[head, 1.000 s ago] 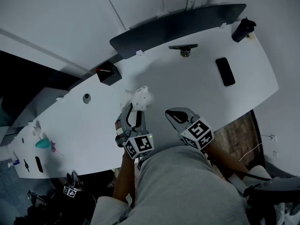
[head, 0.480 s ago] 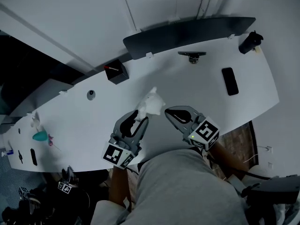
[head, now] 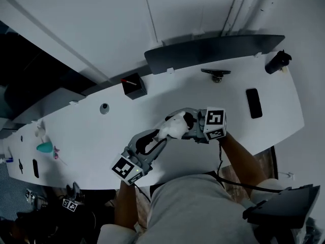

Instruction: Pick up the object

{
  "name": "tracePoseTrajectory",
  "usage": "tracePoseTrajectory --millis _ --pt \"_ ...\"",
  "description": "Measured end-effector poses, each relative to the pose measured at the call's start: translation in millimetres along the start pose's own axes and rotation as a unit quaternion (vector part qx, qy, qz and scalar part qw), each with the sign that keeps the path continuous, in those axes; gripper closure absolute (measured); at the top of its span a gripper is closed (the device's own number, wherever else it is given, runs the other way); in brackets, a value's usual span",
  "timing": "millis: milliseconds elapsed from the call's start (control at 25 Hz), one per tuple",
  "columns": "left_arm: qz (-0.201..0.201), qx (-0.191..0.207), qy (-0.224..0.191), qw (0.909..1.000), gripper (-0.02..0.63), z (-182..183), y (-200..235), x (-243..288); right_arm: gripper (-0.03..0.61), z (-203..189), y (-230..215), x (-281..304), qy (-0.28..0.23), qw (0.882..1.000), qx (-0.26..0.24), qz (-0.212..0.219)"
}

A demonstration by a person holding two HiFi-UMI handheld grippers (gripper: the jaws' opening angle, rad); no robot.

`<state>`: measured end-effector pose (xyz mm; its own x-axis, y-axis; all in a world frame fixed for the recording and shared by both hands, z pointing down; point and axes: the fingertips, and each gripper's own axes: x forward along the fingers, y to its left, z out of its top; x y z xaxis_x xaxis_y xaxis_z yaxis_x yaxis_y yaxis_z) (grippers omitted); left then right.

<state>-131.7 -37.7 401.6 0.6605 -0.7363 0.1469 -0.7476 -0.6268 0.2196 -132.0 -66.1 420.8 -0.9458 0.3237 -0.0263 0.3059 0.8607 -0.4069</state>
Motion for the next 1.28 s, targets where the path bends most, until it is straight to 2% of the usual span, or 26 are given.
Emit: tracePoseTrajectory --millis 160,360,520,920,1120,1280 --pt "0.014 -0.029 -0.018 0.9993 0.474 -1 7 -10 0.364 3 2 8 0.023 0.999 -0.040 -0.026" --pt "-0.004 -0.044 -0.015 0.9989 0.477 -2 4 -12 0.391 4 8 3 0.036 0.997 -0.051 -0.033" --pt "-0.016 -0.057 -0.034 0.9976 0.486 4 0 -21 0.425 12 21 0 0.030 0.998 -0.054 -0.029" --pt "0.006 -0.041 -0.049 0.9980 0.503 10 -3 -34 0.443 19 38 2 0.022 0.994 -0.070 -0.077" --pt "0.029 -0.021 -0.054 0.9979 0.511 12 -6 -42 0.443 20 45 5 0.012 0.991 -0.089 -0.103" --pt "0.050 -0.008 -0.048 0.9975 0.518 7 -5 -44 0.443 16 47 4 0.014 0.988 -0.085 -0.129"
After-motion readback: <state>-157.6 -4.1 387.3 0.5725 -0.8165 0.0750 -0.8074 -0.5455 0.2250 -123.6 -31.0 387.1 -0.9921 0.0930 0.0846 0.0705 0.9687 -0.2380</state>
